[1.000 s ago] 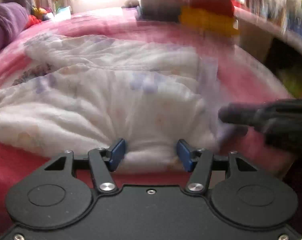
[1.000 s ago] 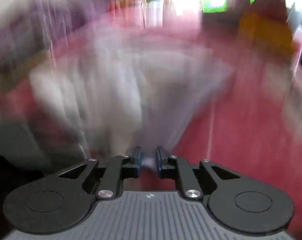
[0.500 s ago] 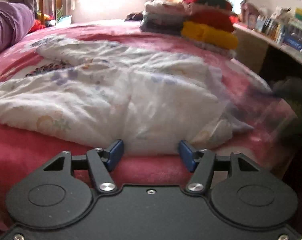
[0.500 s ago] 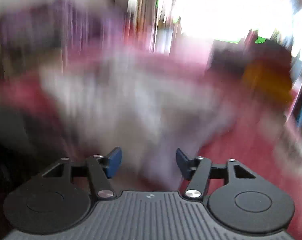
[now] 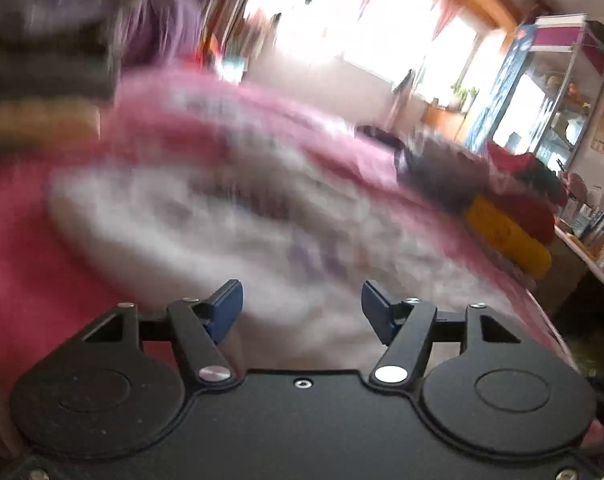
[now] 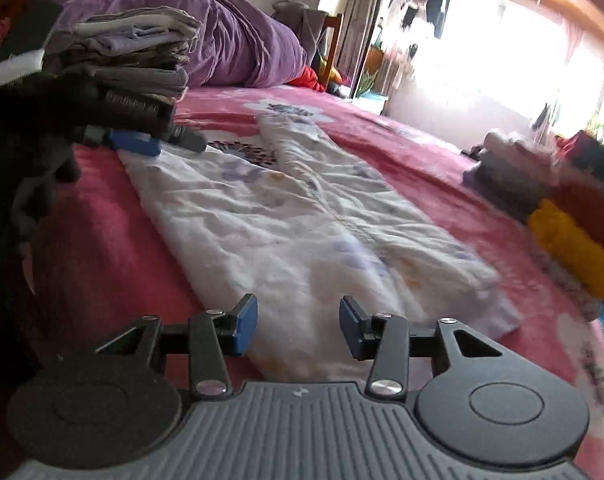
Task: Fold clothes
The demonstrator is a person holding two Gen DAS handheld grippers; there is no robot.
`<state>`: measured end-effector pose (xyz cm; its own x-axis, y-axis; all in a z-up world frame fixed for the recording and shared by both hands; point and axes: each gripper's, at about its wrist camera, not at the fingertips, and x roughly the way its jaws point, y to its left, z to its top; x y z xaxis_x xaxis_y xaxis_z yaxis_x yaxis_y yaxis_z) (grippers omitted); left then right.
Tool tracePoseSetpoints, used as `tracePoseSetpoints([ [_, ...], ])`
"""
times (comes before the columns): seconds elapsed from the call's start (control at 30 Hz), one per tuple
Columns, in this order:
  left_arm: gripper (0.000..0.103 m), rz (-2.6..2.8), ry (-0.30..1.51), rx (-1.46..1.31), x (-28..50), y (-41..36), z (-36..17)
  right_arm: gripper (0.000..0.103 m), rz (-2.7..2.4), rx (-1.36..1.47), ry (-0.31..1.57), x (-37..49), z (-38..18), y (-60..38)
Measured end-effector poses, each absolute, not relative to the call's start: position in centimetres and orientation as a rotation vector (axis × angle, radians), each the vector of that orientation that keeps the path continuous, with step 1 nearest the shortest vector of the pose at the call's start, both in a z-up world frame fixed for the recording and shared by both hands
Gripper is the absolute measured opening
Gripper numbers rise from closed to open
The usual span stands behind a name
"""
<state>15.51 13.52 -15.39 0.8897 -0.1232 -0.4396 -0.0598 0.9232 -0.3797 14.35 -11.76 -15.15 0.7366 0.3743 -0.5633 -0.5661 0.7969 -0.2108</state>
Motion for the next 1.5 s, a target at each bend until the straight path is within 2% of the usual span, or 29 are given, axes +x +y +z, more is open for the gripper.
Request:
tracePoseSetpoints([
  [0.07, 0.065, -0.027, 0.497, -0.374, 17.3, 14.4, -15.8, 0.051, 0.521, -0.317, 0.625, 15.9, -16.2, -12.2],
  [0.13, 0.064, 0.017, 0.654, -0.294, 20.1, 14.9, -18.3, 0.052, 0.537, -0.245, 0.655, 16.3, -16.6, -13.3],
  [0.37, 0.064, 0.003, 0.549, -0.424, 22.7, 16.6, -14.8, 0.053, 0.566, -0.102, 0.627, 15.8, -14.5, -16.4],
  [0.63, 0.064, 0.014, 0.492, -0.365, 32.5, 18.4, -12.4, 0.055, 0.450, -0.026, 0.538, 25.3, -11.9, -20.1],
  [0.8, 0.064, -0.042, 0.524, -0.353, 38.8, 17.8, -13.1, 0.055, 0.445, 0.021, 0.597, 29.5, -15.5, -21.2],
  [0.9, 0.065, 0.009, 0.664, -0.364, 42.4, 17.8, -16.4, 0.055, 0.442, -0.002, 0.611, 29.6, -16.2, -21.2],
  [1.1, 0.067, 0.046, 0.655, -0.252, 41.9, 16.8, -16.8, 0.055, 0.441, 0.013, 0.611, 29.5, -16.5, -21.3],
  [1.33, 0.067, 0.045, 0.555, -0.402, 36.7, 20.1, -12.4, 0.055, 0.422, 0.005, 0.533, 26.7, -14.7, -21.6],
  [1.5, 0.067, 0.081, 0.540, -0.339, 30.1, 22.3, -10.5, 0.056, 0.495, -0.220, 0.407, 21.0, -11.7, -20.2],
])
